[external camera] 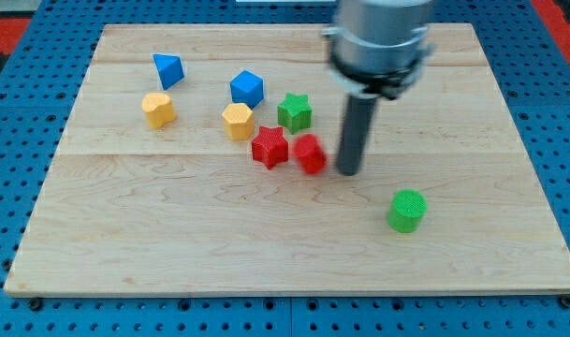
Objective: Place the red circle right to the red star
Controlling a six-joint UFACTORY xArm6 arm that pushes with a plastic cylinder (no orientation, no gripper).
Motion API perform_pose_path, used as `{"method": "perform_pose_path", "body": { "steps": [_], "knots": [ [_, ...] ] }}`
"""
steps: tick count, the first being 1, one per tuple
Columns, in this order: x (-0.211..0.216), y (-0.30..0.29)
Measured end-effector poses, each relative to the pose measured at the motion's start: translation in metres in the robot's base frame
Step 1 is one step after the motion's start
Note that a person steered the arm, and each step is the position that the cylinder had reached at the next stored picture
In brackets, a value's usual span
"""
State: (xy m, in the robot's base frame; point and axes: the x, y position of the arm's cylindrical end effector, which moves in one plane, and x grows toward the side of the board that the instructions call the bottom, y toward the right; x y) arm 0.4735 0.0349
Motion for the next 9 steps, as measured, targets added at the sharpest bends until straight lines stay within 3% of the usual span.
{"method": "perform_pose_path", "body": {
  "steps": [1,2,3,4,5,7,8,9],
  "knots": [
    [0.0,0.022],
    [-0.031,0.035],
    [0.023,0.004],
    [0.017,-0.018],
    [0.065,-0.097],
    [-0.009,-0.04],
    [-0.009,-0.038],
    [-0.014,-0.075]
  ]
}}
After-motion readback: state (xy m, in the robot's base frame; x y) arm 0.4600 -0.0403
